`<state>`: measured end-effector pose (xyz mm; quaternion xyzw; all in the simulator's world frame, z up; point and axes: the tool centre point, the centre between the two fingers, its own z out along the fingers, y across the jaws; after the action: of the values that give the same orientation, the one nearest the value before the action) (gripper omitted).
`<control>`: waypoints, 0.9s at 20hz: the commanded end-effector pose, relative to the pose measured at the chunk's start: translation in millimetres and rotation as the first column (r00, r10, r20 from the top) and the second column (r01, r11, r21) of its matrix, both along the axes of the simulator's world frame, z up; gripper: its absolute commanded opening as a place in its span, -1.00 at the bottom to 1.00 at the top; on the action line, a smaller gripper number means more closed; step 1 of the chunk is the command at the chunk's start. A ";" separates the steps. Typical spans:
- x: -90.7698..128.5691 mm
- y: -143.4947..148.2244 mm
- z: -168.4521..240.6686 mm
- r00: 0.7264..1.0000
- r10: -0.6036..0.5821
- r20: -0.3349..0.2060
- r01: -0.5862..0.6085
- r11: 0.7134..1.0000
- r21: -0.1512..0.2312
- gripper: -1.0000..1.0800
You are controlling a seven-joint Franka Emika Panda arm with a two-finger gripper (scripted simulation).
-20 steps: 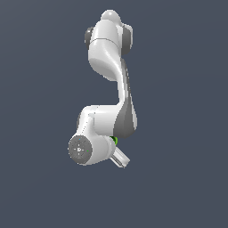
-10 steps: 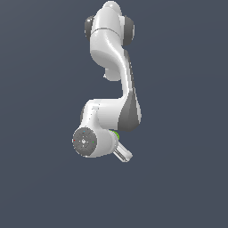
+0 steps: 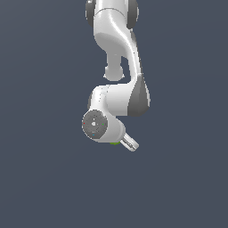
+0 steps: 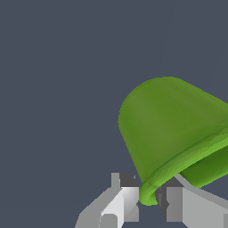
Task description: Pick up the object and move it to a goal position.
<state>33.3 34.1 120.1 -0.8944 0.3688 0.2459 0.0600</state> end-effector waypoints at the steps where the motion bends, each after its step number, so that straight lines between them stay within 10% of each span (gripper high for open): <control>1: -9.5 8.1 10.9 1.000 0.000 0.002 0.000 1.000 0.000 -1.00; 18: -91.5 77.5 94.4 1.000 0.000 0.002 0.000 1.000 0.000 -1.00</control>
<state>-51.4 105.9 206.6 -0.8946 0.3684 0.2455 0.0599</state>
